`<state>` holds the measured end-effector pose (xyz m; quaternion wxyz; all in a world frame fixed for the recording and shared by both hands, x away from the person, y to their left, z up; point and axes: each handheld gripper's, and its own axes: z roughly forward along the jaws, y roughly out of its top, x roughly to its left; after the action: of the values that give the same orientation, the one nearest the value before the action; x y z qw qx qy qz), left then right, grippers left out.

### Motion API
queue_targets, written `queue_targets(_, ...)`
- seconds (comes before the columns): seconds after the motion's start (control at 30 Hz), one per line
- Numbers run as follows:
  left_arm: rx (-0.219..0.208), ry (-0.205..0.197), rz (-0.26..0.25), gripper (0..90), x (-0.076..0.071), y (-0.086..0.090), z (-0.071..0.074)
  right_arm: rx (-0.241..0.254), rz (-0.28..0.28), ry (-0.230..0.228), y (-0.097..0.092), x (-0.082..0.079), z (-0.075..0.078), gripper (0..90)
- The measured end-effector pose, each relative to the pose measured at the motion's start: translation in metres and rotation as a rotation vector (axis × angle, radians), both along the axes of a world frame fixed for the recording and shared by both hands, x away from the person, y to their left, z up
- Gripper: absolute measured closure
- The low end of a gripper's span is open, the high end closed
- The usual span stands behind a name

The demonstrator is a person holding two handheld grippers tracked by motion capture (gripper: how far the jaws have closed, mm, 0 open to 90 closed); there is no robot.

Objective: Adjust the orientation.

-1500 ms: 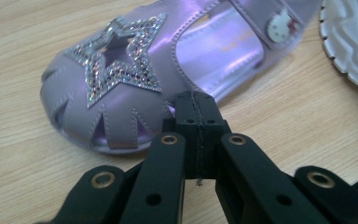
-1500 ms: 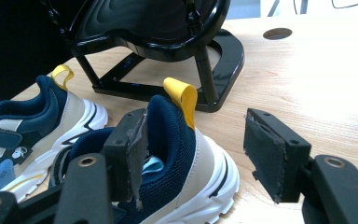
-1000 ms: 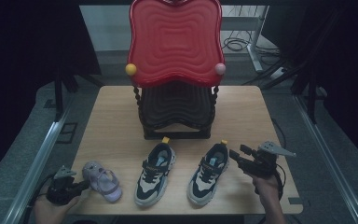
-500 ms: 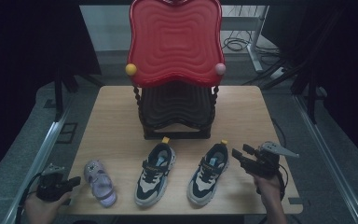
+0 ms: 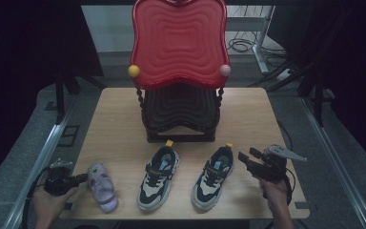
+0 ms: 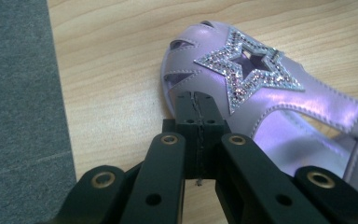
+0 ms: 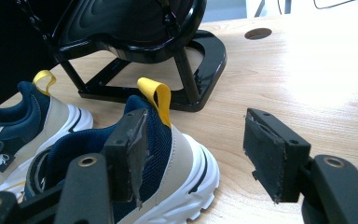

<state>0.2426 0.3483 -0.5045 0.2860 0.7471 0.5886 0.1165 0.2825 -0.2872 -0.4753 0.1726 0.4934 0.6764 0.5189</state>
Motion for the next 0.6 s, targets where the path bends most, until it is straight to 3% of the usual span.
queue_targets(0.6, 0.019, 0.017, -0.064, 90.0, 0.027, -0.009, 0.001, 0.001, -0.004, 0.004, -0.001, 0.0, 0.0, 40.4)
